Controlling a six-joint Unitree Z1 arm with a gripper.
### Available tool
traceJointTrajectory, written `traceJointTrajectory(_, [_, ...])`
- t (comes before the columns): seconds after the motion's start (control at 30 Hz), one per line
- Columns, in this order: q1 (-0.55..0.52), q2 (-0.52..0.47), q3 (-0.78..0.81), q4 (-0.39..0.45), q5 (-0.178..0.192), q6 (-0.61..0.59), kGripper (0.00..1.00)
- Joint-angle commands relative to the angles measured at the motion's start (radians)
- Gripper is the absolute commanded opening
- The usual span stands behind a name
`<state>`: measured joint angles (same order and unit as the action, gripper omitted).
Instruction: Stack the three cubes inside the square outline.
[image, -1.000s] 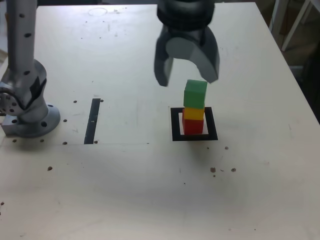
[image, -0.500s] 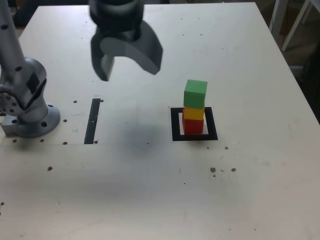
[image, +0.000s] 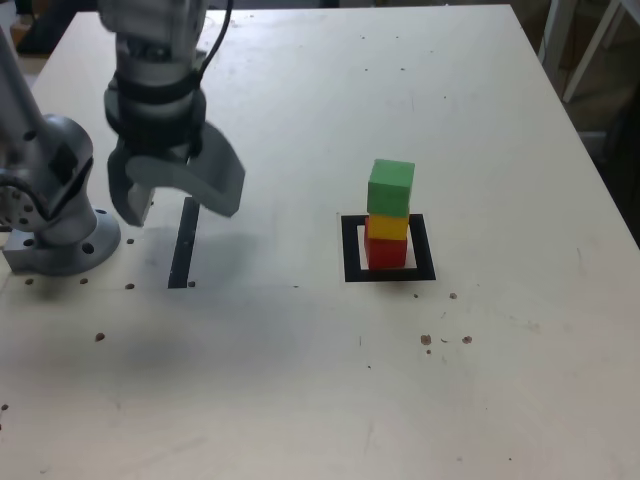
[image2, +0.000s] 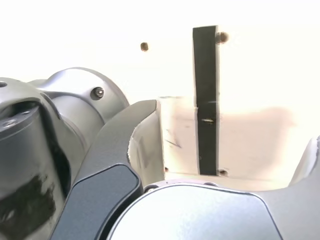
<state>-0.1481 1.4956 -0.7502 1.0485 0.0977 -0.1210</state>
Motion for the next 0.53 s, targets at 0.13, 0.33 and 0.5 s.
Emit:
traceJointTrajectory(0.13, [0.001, 0.009, 0.057, -0.069, -0.023, -0.002, 1.00])
traceJointTrajectory(0.33, [0.001, 0.017, 0.077, -0.099, -0.032, -0.002, 1.00])
traceJointTrajectory(0.5, [0.001, 0.016, 0.076, -0.099, -0.034, -0.002, 1.00])
